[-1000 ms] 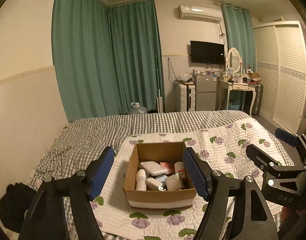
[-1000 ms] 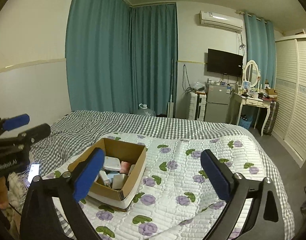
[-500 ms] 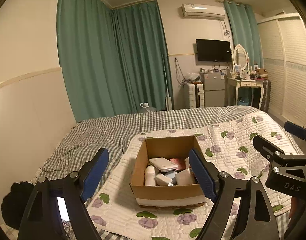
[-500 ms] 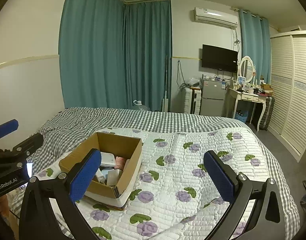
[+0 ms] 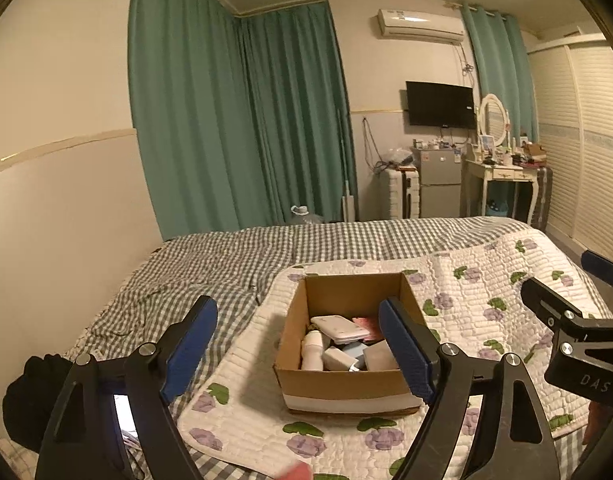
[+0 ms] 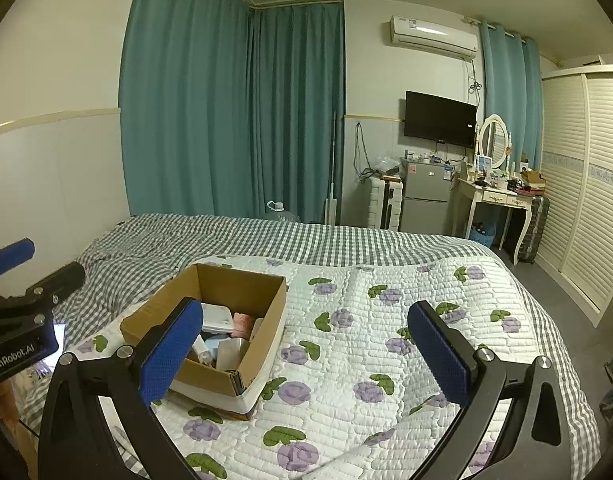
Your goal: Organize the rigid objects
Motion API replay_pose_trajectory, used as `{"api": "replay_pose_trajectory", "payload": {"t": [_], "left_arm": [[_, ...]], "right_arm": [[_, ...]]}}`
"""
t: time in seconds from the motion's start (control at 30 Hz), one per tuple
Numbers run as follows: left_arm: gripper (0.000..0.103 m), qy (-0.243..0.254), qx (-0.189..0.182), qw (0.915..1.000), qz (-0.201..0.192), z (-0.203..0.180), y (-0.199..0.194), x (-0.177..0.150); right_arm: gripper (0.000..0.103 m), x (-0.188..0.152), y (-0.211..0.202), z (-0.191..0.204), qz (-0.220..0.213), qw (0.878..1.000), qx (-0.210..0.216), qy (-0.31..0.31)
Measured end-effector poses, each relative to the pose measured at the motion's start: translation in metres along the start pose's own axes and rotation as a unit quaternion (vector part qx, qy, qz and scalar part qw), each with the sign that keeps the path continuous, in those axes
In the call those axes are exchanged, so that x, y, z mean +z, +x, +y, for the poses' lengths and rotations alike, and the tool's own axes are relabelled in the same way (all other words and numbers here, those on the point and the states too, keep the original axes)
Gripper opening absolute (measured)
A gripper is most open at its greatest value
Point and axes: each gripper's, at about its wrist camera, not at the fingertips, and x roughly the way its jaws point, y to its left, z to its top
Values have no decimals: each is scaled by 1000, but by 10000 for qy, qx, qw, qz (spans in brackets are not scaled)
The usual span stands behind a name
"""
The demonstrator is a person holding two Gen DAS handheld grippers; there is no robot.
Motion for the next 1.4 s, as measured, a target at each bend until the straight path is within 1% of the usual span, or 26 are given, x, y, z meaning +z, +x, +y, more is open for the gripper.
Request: {"api": "replay_pose_trajectory", "payload": {"t": [0.13,0.57,0.77,1.4], "left_arm": [[86,-64,-48,9999,79,2,3,-2],[86,52,-69,9999,103,-2,4,-6],[86,43,-118,9999,116,-1,4,-7],[86,48,-117,9998,173,-1,6,-9]], "right_arm": [[103,-3,2,2,39,10000,-53,-49],[103,-3,3,1,32,10000,-86,-15],[103,-3,4,2,31,9999,-111,-3],[103,-5,9,6,117,9999,-108,-19]]}}
